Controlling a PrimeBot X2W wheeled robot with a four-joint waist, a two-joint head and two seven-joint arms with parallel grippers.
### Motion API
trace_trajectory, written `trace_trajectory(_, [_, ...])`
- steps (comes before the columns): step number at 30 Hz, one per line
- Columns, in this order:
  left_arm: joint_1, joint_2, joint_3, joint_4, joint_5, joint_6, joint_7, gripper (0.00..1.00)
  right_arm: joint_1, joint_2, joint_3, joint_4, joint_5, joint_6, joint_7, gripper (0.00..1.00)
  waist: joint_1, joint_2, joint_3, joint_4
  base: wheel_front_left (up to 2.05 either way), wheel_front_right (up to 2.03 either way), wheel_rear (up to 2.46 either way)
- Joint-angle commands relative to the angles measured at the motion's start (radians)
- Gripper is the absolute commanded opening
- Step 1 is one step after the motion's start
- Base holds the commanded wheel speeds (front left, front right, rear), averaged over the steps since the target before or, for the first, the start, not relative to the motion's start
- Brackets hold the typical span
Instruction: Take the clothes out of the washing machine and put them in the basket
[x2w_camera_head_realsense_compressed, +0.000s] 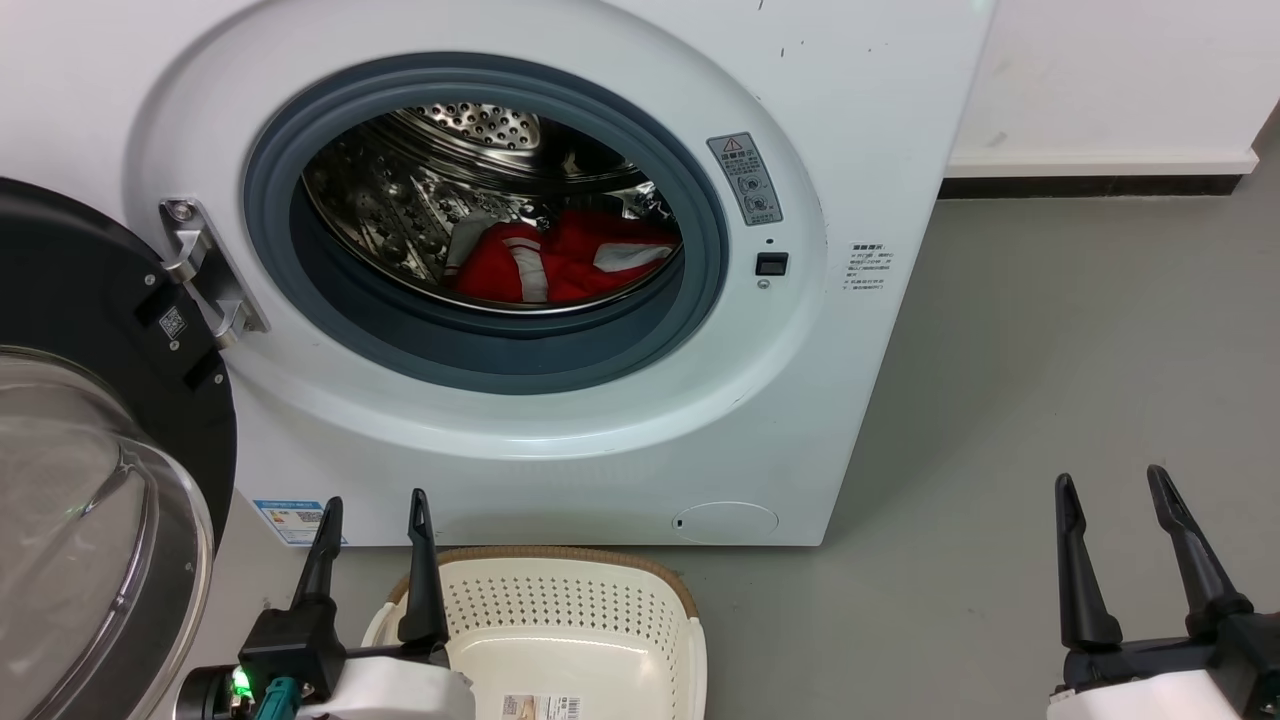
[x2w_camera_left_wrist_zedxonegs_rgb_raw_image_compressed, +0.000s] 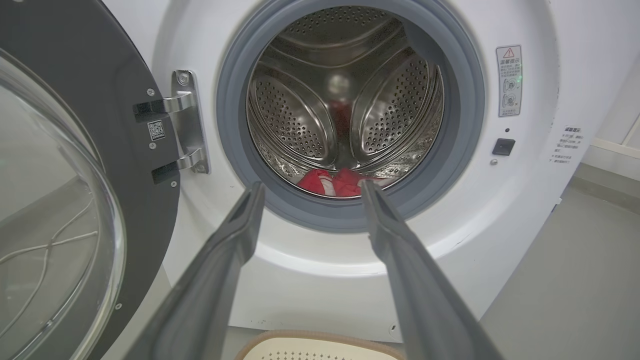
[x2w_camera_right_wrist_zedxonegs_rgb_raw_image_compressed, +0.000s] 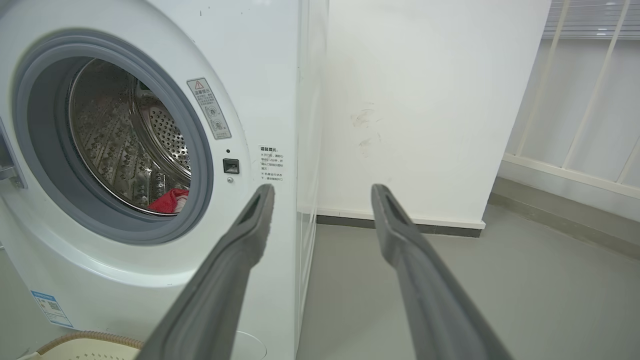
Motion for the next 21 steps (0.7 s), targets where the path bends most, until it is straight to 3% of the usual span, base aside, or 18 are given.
trace_trajectory(1, [0.005, 0.001, 0.002, 0.000, -0.008, 0.004, -0.004, 1.00, 0.011, 0.001, -0.003, 0.004, 0.007, 0.000, -0.002, 1.00, 0.0000, -0.0001, 0.000, 0.000, 0.00, 0.00, 0.00])
trace_trajectory(21, [-0.004, 0.001, 0.003, 0.026, 0.002, 0.001, -0.004, 1.00, -0.001, 0.001, -0.004, 0.019, 0.026, 0.000, -0.002, 1.00, 0.0000, -0.0001, 0.009, -0.004, 0.00, 0.00, 0.00])
